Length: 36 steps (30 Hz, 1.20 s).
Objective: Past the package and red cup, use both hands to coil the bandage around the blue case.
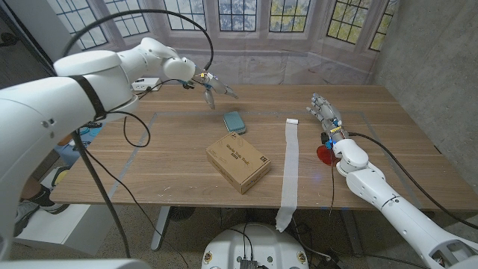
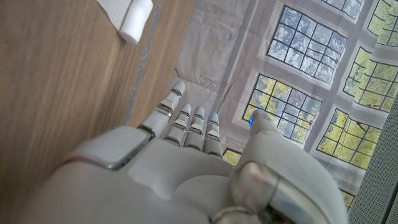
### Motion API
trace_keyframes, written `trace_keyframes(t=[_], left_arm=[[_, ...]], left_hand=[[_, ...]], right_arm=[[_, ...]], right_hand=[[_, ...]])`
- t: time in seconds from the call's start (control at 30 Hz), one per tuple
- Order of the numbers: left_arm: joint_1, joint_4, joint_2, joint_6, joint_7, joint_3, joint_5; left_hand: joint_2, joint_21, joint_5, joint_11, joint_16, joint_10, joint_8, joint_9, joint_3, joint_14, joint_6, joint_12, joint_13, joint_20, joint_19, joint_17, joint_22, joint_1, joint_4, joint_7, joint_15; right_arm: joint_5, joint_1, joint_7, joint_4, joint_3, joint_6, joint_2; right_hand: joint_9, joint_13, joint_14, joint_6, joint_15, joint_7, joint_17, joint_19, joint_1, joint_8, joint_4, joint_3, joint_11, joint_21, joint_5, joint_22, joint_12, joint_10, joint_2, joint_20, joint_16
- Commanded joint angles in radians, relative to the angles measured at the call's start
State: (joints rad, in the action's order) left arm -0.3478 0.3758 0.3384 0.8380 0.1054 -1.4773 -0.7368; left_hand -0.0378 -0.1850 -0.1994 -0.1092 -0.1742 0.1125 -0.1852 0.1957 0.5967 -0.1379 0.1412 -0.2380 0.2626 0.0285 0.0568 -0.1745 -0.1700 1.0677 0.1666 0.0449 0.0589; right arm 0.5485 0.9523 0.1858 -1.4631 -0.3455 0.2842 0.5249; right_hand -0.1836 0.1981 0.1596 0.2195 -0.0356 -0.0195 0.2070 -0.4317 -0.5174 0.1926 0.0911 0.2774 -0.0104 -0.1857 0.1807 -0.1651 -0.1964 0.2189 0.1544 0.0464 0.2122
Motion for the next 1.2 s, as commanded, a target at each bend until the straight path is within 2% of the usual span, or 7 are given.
trace_keyframes(t=[0.03,0.57,1.2], left_arm=[[0.002,-0.013,-0.030,-0.034,-0.006,-0.054,0.038],[0.016,-0.012,-0.041,-0.014,-0.021,-0.075,0.048],[0.025,-0.014,-0.050,-0.011,-0.087,-0.101,0.008]], left_hand=[[-0.004,-0.005,0.001,-0.006,-0.006,0.001,-0.006,0.003,-0.006,-0.002,-0.007,-0.006,0.004,0.001,0.003,-0.004,-0.005,0.013,-0.003,0.002,-0.007],[-0.007,-0.007,0.003,-0.007,-0.008,-0.005,-0.009,0.003,-0.016,0.003,-0.012,-0.014,0.004,-0.002,0.004,-0.004,-0.005,0.012,-0.005,0.005,-0.012],[-0.011,-0.013,0.007,-0.012,-0.015,-0.036,-0.023,0.004,-0.028,0.031,-0.048,-0.036,0.006,-0.004,0.017,-0.004,-0.006,0.017,-0.004,0.004,-0.020]], right_arm=[[0.006,0.018,0.007,-0.011,0.007,0.007,0.004],[0.007,0.043,0.014,-0.030,0.014,0.014,0.009],[0.009,0.058,0.021,-0.038,0.020,0.014,0.011]], right_hand=[[-0.006,0.003,0.005,0.002,-0.025,0.003,0.003,-0.005,0.000,0.001,0.003,0.003,-0.004,-0.006,-0.003,-0.004,-0.003,-0.002,0.006,0.039,0.005],[-0.006,0.003,0.004,-0.002,-0.025,0.006,0.004,-0.006,0.002,0.000,0.005,0.003,-0.008,-0.006,-0.003,-0.004,-0.001,-0.007,0.008,0.038,0.005],[-0.006,0.003,0.005,-0.003,-0.023,0.008,0.005,-0.006,0.004,0.000,0.007,0.004,-0.008,-0.007,-0.003,-0.004,-0.002,-0.006,0.008,0.035,0.006]])
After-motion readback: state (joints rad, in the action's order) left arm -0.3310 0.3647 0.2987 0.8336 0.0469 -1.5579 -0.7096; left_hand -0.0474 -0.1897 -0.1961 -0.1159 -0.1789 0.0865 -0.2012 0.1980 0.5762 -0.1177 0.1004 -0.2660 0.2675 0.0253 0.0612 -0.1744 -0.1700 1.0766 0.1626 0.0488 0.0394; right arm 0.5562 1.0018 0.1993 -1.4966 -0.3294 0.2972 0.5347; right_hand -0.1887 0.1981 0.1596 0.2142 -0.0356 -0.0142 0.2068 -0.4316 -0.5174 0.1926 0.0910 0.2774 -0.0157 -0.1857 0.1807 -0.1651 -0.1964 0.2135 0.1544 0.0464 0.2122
